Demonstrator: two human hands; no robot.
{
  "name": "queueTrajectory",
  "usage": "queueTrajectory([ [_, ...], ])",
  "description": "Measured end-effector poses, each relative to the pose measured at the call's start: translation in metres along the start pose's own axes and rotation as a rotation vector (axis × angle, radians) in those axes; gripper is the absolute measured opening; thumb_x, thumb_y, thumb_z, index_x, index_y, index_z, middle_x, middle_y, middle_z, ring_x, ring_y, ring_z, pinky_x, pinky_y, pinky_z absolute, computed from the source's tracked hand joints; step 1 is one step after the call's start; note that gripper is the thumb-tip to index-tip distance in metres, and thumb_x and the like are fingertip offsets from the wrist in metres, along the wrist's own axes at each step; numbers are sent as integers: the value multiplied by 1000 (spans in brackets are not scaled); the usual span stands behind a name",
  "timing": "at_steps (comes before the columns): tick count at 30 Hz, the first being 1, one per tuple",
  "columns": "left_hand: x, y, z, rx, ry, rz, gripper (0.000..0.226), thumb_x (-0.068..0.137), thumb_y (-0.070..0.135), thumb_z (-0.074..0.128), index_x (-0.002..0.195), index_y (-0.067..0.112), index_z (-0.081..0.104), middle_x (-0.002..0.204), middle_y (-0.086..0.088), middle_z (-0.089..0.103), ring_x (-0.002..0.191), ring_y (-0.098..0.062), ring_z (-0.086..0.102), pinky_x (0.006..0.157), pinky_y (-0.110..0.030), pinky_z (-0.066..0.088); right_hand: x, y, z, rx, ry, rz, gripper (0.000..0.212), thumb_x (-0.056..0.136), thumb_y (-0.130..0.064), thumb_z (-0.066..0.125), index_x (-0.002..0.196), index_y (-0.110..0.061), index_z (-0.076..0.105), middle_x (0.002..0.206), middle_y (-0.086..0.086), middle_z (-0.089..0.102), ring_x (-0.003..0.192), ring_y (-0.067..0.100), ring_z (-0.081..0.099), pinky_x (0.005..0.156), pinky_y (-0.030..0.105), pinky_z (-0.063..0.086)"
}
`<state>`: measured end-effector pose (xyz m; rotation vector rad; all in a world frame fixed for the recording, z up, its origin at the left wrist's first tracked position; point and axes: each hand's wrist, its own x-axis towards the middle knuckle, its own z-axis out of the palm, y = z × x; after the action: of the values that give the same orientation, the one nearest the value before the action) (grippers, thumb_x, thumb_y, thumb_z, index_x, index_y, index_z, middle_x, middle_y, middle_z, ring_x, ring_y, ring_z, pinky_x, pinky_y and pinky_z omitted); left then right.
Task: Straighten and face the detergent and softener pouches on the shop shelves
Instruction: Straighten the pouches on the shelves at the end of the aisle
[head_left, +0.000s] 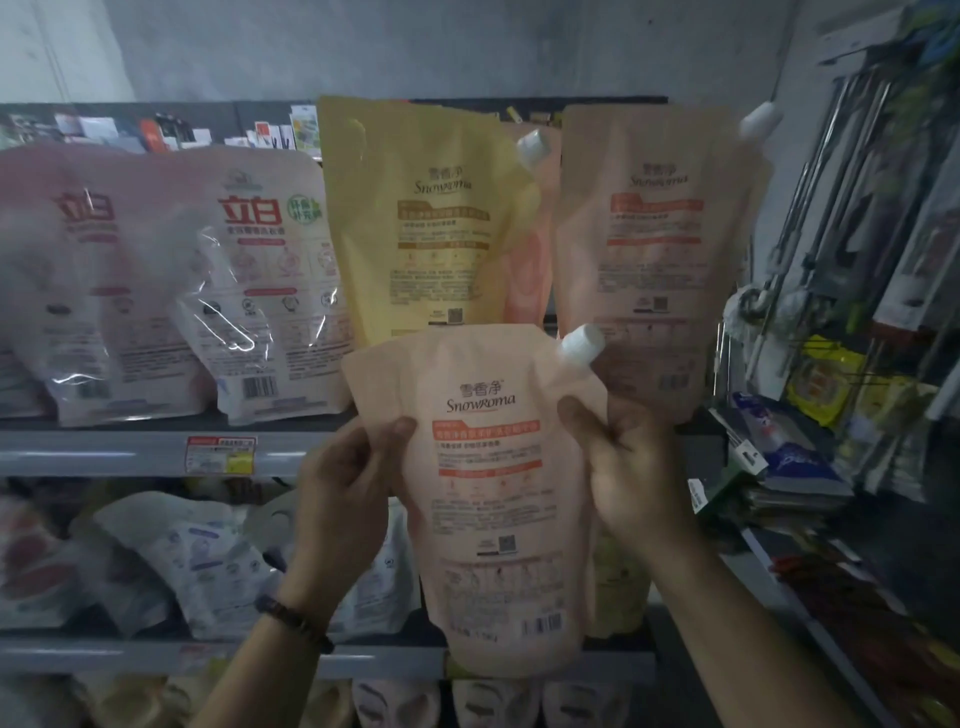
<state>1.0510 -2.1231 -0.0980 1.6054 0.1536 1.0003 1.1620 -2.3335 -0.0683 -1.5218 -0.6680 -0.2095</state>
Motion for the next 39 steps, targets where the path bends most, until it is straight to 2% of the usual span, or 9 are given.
queueTrajectory([
  [8,35,43,-2,-12,-159,74,33,97,32,63,100,1,73,95,-15,80,83,-36,79,69,-55,67,19,-37,-4,10,106,-112,22,102,-31,64,88,-20,77,82,-5,78,75,9,75,64,20,58],
  [10,46,49,-4,-3,-203,118,41,99,47,64,96,7,74,92,-14,80,81,-35,79,71,-57,66,23,-45,-6,13,142,-124,20,103,-30,64,89,-22,76,84,-5,77,76,8,74,63,18,58],
  [13,64,56,-9,93,-206,302,55,101,64,57,94,12,73,87,-11,76,79,-30,77,70,-45,66,30,-57,-9,-15,201,-154,16,101,-33,66,88,-29,74,86,-11,77,78,5,74,67,25,61],
  [17,92,68,-9,219,83,424,33,103,47,55,102,16,67,98,4,71,88,-5,68,73,-20,55,39,-70,-12,-19,219,-193,21,99,-41,65,84,-53,74,90,-8,78,80,14,76,77,52,65],
  [19,105,71,-6,228,167,410,31,108,44,52,112,16,65,106,7,69,94,-5,67,78,-25,57,43,-74,-13,-17,238,-182,21,99,-42,67,84,-55,74,88,-7,78,79,13,76,78,56,64],
  [25,131,65,4,144,270,178,46,98,34,75,138,23,55,129,2,61,114,-15,66,87,-33,61,55,-76,-14,56,249,-112,26,94,-48,69,90,-24,78,85,6,79,82,32,77,77,63,63],
  [30,134,58,7,93,143,40,26,103,44,66,113,22,75,102,0,80,97,-24,78,85,-51,66,57,-84,-14,60,238,-82,23,102,-33,69,90,-15,78,84,3,79,78,23,78,78,57,65],
  [35,132,60,15,-19,98,30,23,108,36,61,121,21,73,110,-3,80,102,-27,77,89,-57,64,59,-90,-13,83,244,-80,24,102,-32,68,91,-11,77,86,4,79,79,23,78,79,56,65],
  [39,129,59,20,-22,175,120,32,103,42,64,106,12,69,104,-20,73,91,-38,72,80,-61,61,63,-91,-13,93,282,-88,21,102,-29,69,85,-21,78,84,-2,80,80,18,78,81,53,66],
])
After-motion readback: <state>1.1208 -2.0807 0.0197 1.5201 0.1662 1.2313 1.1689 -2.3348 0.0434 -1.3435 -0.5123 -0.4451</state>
